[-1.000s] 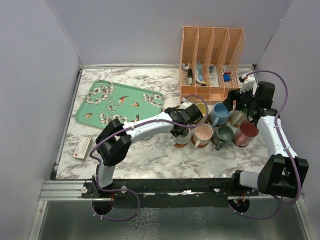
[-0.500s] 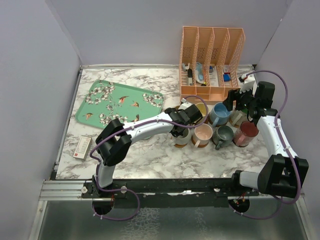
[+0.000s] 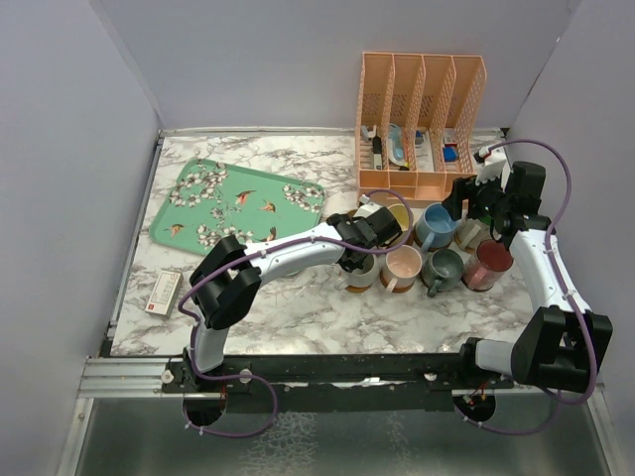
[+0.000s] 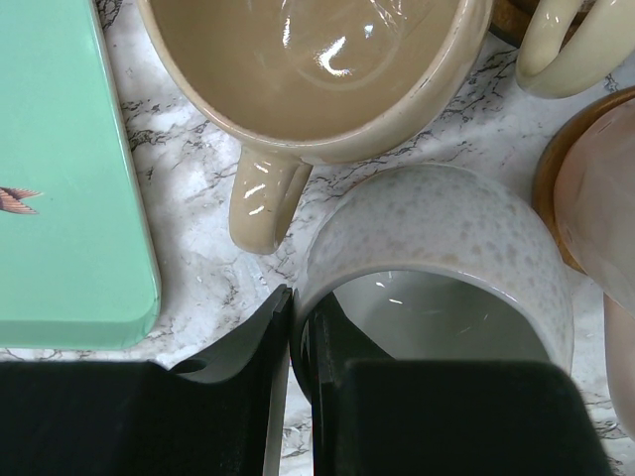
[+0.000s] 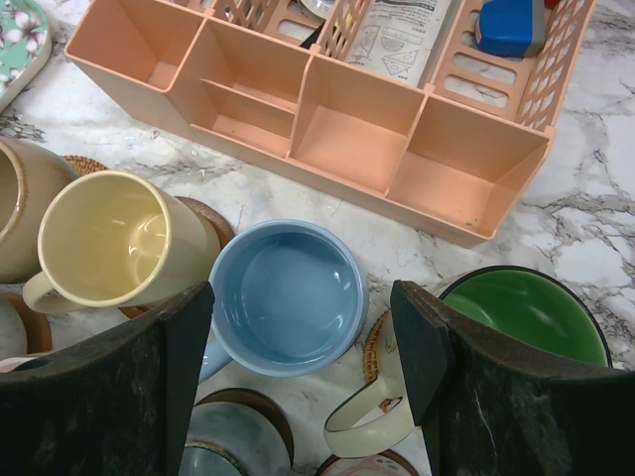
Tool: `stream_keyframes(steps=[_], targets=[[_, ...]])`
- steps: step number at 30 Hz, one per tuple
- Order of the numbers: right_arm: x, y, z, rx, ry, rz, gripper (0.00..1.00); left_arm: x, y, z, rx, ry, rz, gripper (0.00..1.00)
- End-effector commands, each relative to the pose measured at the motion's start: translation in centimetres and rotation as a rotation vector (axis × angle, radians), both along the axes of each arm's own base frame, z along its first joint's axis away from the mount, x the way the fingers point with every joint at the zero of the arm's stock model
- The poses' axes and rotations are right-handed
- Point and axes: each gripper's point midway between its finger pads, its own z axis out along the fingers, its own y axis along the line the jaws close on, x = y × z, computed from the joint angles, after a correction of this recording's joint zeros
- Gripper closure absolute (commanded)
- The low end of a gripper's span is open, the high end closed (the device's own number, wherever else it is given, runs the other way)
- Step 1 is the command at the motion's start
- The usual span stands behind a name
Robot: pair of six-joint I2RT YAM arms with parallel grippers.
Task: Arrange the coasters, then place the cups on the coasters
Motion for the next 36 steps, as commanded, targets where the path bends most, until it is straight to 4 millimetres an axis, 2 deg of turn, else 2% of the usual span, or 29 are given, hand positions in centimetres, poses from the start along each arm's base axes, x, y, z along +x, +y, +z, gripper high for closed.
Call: stream_keyframes(steps=[1, 18, 36], targets=[[0.05, 0.14, 0.14, 0.001, -0.019, 0.024, 0.27, 0.49, -0.89, 1.33, -0.054, -0.047, 0.014, 0.91], [0.02, 0.20, 0.11, 0.002, -0.018, 0.027, 0.27, 0.56, -0.89, 0.83, -0.042, -0.044, 0.012, 0.90], [-0.02, 0.19, 0.31, 0.000, -0.024, 0.027, 0.27, 0.55, -0.60, 0.55, -0.032, -0.048, 0.012, 0.83]])
